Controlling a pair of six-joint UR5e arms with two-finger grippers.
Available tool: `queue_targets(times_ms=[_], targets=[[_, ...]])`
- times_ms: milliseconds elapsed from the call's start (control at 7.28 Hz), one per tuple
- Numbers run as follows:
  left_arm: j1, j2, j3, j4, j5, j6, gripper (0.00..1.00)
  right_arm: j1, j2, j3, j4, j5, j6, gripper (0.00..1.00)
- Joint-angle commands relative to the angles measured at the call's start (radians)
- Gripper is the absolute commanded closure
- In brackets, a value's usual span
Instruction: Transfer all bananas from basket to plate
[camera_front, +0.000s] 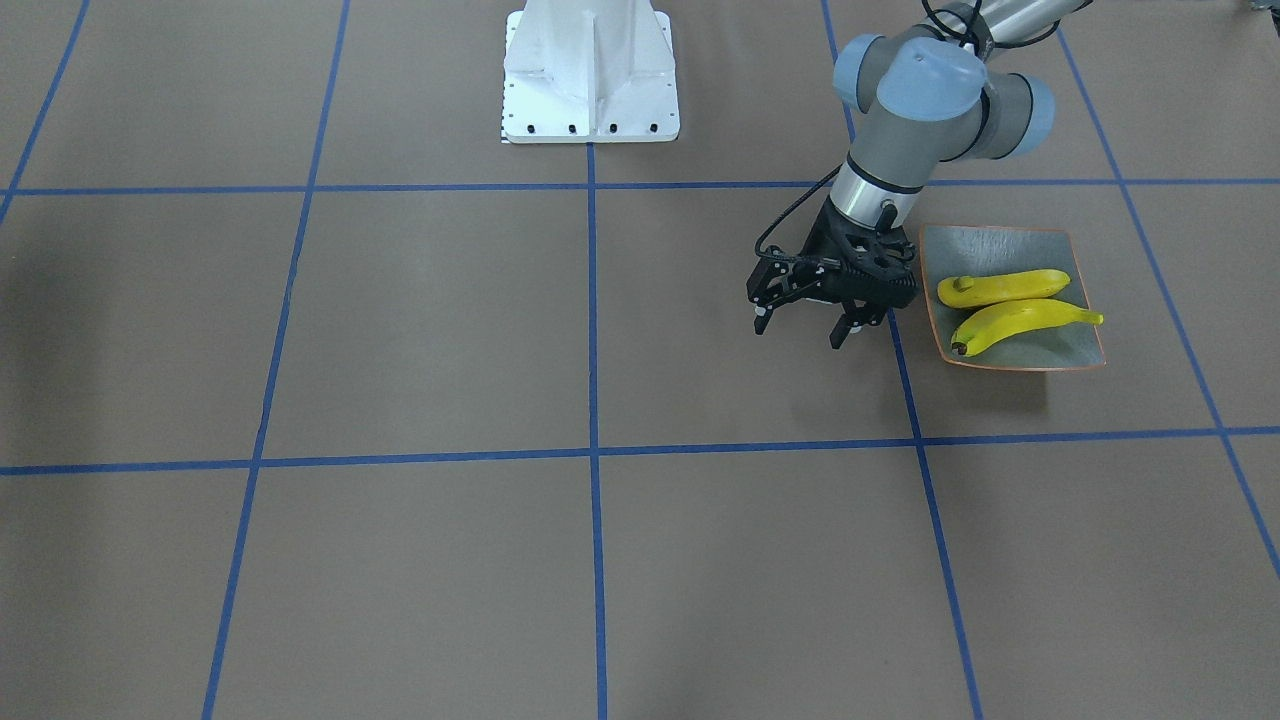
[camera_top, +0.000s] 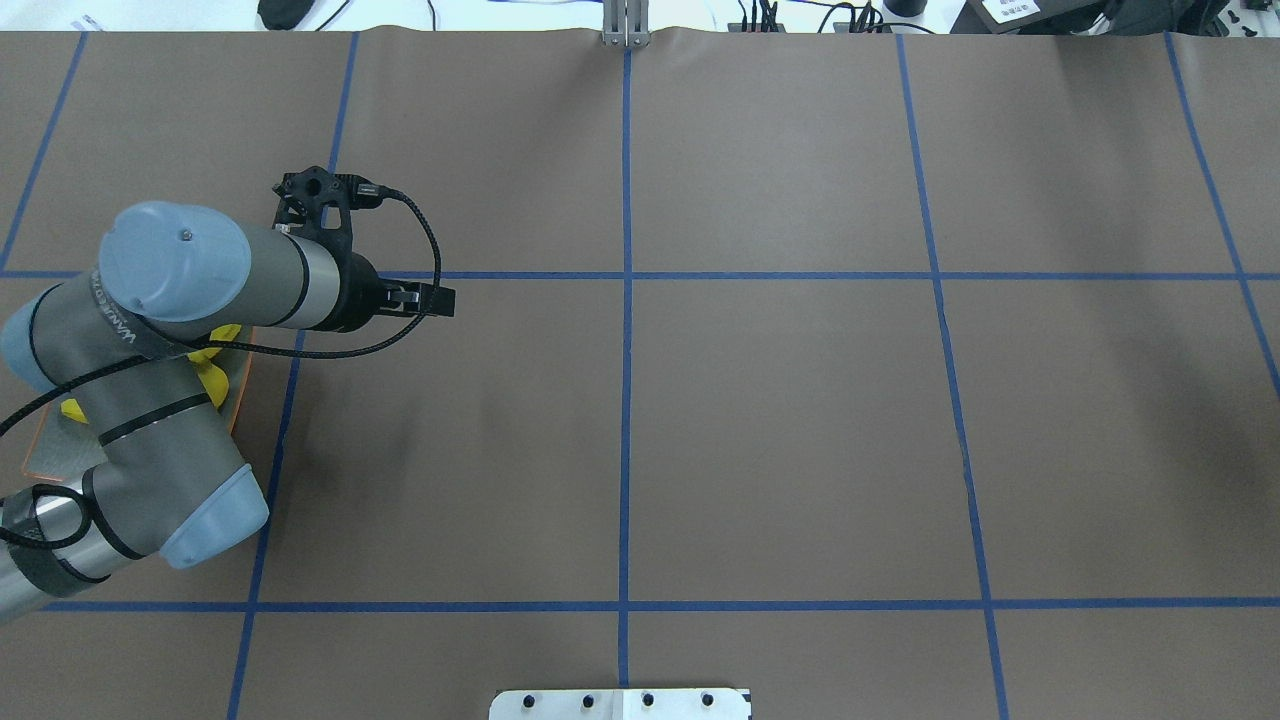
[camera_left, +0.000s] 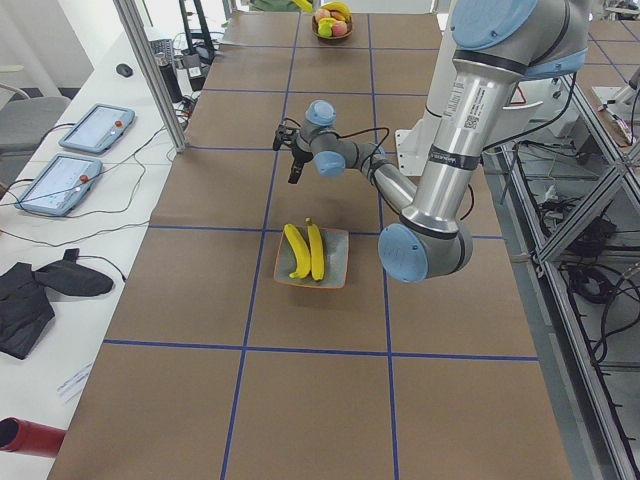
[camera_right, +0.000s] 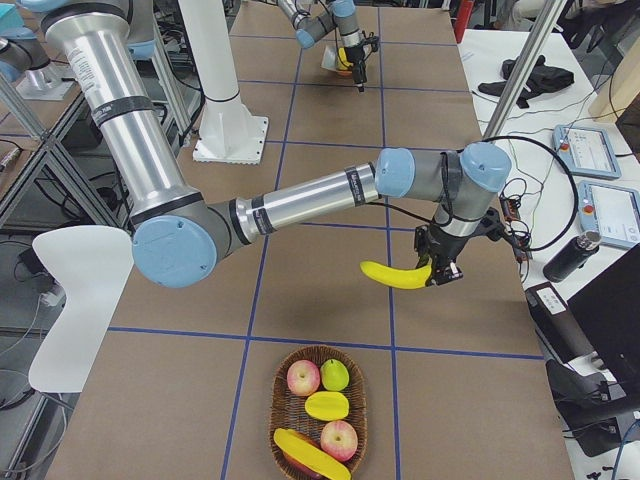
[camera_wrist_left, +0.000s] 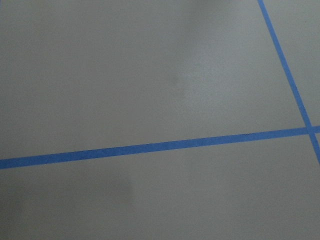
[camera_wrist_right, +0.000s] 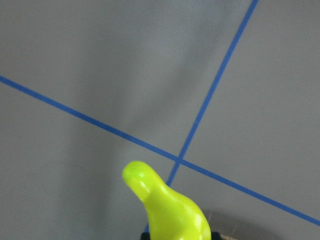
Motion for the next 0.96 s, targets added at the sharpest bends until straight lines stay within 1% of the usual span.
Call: queue_targets(times_ms=[0,275,412,550,687,824], targets=[[0.001,-0.041,-0.003,-0.007,0.000,-0.077,0.00,-0.120,0.011,0.000,0.322,0.075,0.422,1.00],[0.006,-0.116,-0.009,-0.019,-0.003,-0.256,0.00,-0.223,0.017,0.001,0.623,0.078,0.870,1.00],[0.018,-0.145,-0.006,-0.087,-0.003,-0.384,0.00,-0.272,0.017,0.003,0.755,0.078,1.057,1.00],[0.033,-0.152,-0.003,-0.199,0.000,-0.539,0.00,-0.313,0.017,0.007,0.890,0.067,1.262,1.00],[0.038,-0.152,-0.003,-0.279,0.001,-0.629,0.00,-0.345,0.019,0.009,0.992,0.049,1.397,1.00],[0.042,-0.178,-0.001,-0.297,0.001,-0.663,0.00,-0.384,0.040,0.022,1.023,0.041,1.478,1.00]])
